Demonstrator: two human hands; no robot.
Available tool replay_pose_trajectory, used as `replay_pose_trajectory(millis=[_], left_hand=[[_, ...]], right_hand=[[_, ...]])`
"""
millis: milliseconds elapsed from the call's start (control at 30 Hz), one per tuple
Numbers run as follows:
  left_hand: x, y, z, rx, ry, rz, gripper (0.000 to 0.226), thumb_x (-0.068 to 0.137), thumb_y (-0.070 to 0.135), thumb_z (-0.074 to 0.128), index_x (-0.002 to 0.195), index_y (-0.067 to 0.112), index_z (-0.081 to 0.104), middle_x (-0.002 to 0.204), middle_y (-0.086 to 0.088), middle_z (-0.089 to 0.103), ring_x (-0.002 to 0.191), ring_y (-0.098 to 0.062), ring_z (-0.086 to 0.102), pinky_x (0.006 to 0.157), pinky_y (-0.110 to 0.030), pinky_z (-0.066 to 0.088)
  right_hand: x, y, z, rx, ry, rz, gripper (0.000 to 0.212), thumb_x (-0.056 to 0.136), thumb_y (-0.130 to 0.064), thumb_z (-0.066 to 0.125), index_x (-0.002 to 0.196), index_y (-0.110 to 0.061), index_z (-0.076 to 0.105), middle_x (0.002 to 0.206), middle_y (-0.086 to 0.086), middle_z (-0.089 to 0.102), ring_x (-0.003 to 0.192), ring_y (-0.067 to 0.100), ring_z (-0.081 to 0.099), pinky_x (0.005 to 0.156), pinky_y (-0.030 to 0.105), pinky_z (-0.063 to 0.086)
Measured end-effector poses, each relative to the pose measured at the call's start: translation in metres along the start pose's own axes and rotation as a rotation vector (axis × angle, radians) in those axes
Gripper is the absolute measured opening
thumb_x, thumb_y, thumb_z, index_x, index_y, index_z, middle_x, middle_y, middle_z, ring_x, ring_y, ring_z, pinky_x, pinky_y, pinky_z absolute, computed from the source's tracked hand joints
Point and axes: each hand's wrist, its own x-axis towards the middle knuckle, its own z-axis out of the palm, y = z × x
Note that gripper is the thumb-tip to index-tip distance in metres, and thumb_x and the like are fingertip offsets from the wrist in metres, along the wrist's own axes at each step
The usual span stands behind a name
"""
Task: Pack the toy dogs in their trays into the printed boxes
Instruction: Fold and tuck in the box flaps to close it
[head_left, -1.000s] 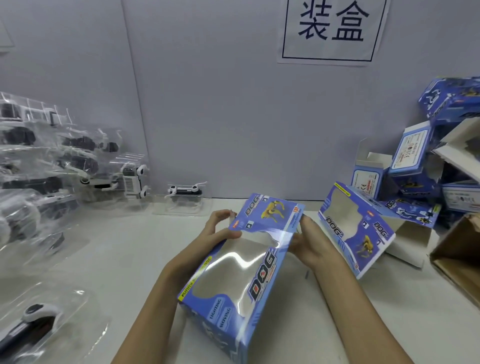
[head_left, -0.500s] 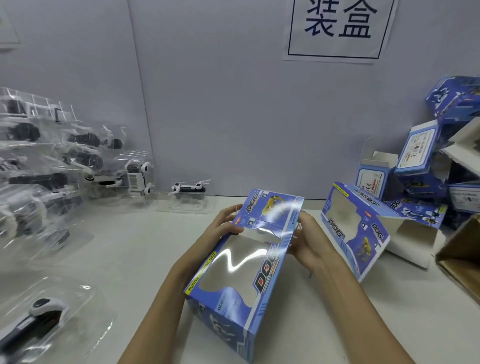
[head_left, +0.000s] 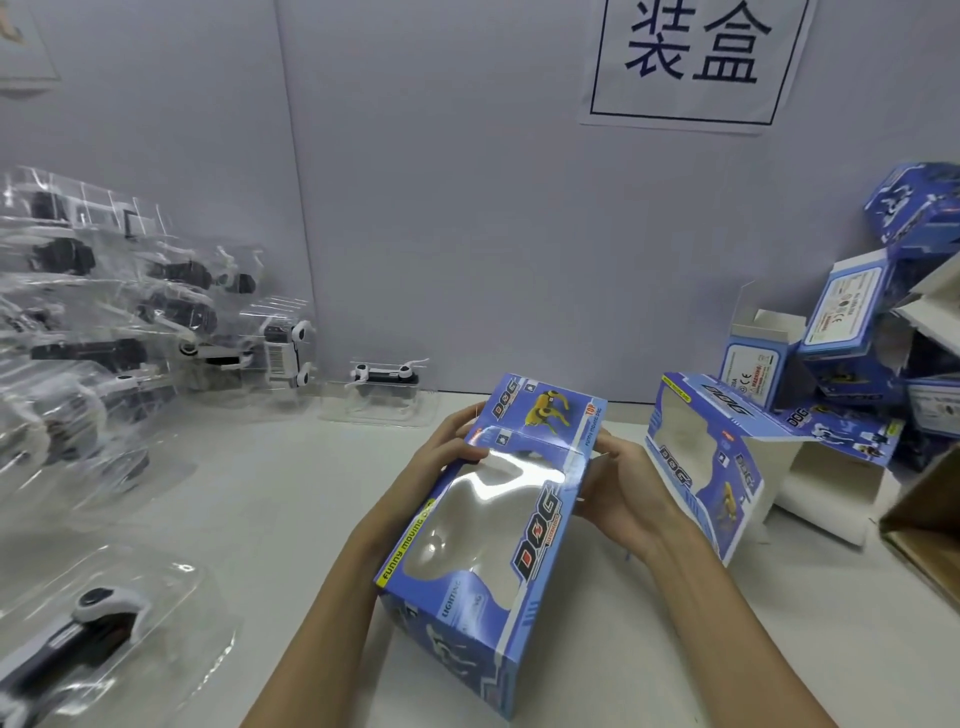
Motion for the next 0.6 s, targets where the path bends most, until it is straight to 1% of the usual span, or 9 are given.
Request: replay_pose_trajectory(millis=[133,200,267,300,367,433,500,533,600], left_hand=[[-0.011,0.010,0.003,0.001,-0.053,0.040,0.069,0.091,-0.023,0.046,0.154,0.001,0.034,0.114,0.004,0.058,0.064,0.001,0.062,0.054,-0.010,0.042],[-0.014,0.020,0.001,0.066,-0.089,0.068,0.096,0.063,-0.008,0.060,0.154,-0.003,0.031,0.098,0.007,0.057,0.050,0.001,0.056,0.049,-0.009,0.039],[-0.016,0.023,-0.005,-0.005,-0.083,0.081,0.097,0.054,0.004,0.047,0.149,-0.008,0.034,0.080,0.009,0.064,0.043,0.005,0.056,0.049,-0.008,0.041],[-0.020,0.023,-0.006,-0.048,-0.047,0.059,0.084,0.053,0.005,0.053,0.136,-0.008,0.053,0.065,0.007,0.067,0.044,0.005,0.058,0.050,-0.008,0.043],[-0.034,0.016,0.002,-0.147,0.069,0.004,0.020,0.072,0.012,0.072,0.090,0.007,0.080,0.064,0.002,0.073,0.054,-0.005,0.067,0.053,-0.017,0.052],[-0.038,0.008,0.007,-0.233,0.161,-0.074,0.037,0.096,0.007,0.056,0.067,0.013,0.078,0.068,-0.004,0.074,0.056,-0.013,0.070,0.050,-0.018,0.052],[-0.039,0.014,0.011,-0.347,0.176,-0.104,0.018,0.091,0.008,0.062,0.077,0.007,0.072,0.066,-0.005,0.072,0.053,-0.013,0.068,0.050,-0.019,0.052],[-0.040,0.023,0.015,-0.354,0.143,-0.101,0.009,0.080,0.009,0.069,0.088,0.005,0.069,0.068,-0.006,0.071,0.050,-0.010,0.067,0.052,-0.020,0.053],[-0.024,0.031,0.018,-0.221,0.132,-0.116,0.036,0.075,-0.005,0.066,0.109,0.006,0.058,0.082,-0.009,0.064,0.042,0.001,0.058,0.053,-0.015,0.045]], right_hand=[[0.002,0.002,0.002,-0.021,0.046,-0.036,0.030,0.101,-0.030,0.051,0.097,-0.019,0.079,0.068,0.010,0.069,0.070,0.029,0.069,0.061,0.034,0.059],[0.001,0.000,0.006,-0.027,0.082,-0.048,0.043,0.105,-0.041,0.049,0.083,-0.024,0.081,0.067,0.009,0.066,0.074,0.031,0.069,0.065,0.037,0.059],[0.000,-0.002,0.011,-0.059,0.101,-0.071,0.044,0.105,-0.059,0.044,0.112,-0.030,0.077,0.090,0.009,0.073,0.085,0.028,0.070,0.074,0.037,0.056],[-0.001,-0.001,0.016,-0.106,0.121,-0.095,0.049,0.102,-0.065,0.042,0.126,-0.033,0.070,0.097,0.006,0.074,0.086,0.023,0.068,0.074,0.034,0.054],[-0.001,0.005,0.027,-0.256,0.143,-0.187,0.056,0.097,-0.071,0.042,0.126,-0.032,0.068,0.097,-0.005,0.074,0.082,0.012,0.066,0.072,0.027,0.053],[-0.001,0.013,0.036,-0.367,0.170,-0.275,0.053,0.101,-0.063,0.043,0.126,-0.025,0.069,0.113,-0.002,0.073,0.095,0.010,0.066,0.083,0.029,0.054],[-0.002,0.017,0.040,-0.351,0.192,-0.276,0.051,0.106,-0.057,0.044,0.130,-0.018,0.066,0.129,0.006,0.070,0.114,0.017,0.068,0.093,0.029,0.054],[-0.003,0.017,0.041,-0.313,0.188,-0.264,0.051,0.105,-0.056,0.047,0.129,-0.015,0.065,0.125,0.008,0.072,0.112,0.020,0.070,0.087,0.024,0.055],[-0.006,0.017,0.042,-0.224,0.183,-0.262,0.040,0.104,-0.047,0.056,0.127,-0.015,0.065,0.115,0.006,0.077,0.102,0.021,0.075,0.078,0.023,0.056]])
